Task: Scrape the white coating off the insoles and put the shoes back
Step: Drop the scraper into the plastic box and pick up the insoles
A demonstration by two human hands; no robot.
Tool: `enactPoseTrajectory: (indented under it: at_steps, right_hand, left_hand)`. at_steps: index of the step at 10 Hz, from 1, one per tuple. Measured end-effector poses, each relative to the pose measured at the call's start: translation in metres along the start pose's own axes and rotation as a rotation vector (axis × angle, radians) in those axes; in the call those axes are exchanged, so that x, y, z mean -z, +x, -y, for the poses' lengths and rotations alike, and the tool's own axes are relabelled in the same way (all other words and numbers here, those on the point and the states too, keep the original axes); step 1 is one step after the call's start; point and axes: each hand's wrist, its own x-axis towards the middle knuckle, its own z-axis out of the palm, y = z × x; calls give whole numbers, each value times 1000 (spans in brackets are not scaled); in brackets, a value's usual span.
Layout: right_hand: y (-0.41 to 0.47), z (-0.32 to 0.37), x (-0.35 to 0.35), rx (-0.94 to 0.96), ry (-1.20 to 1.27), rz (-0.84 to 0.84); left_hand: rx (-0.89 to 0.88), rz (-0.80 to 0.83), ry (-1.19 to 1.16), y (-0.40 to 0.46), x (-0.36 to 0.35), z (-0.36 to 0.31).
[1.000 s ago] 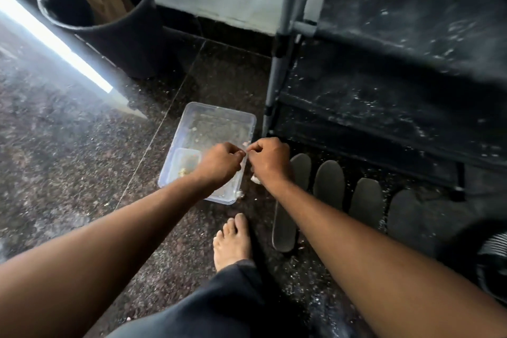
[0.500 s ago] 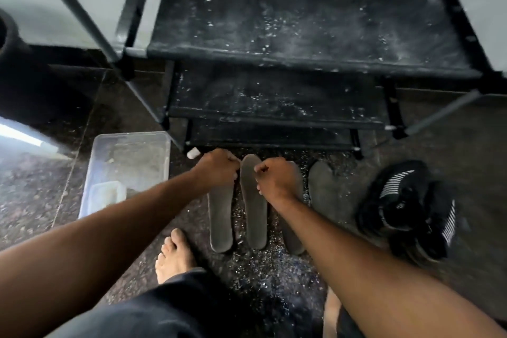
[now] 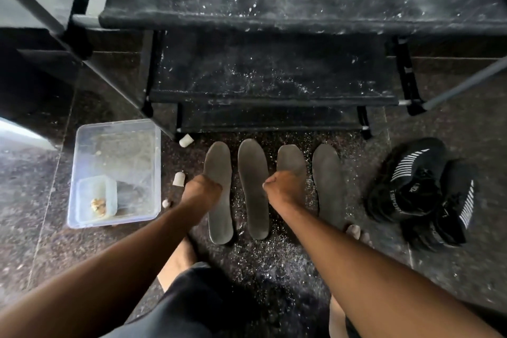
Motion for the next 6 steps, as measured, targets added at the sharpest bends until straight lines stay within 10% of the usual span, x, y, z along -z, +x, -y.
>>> enactPoseTrajectory:
  at_steps: [6]
  right_hand:
    - [26,14,-56,-205,-76,-311]
  left_hand:
    - [110,-147,-208,36,-37,34]
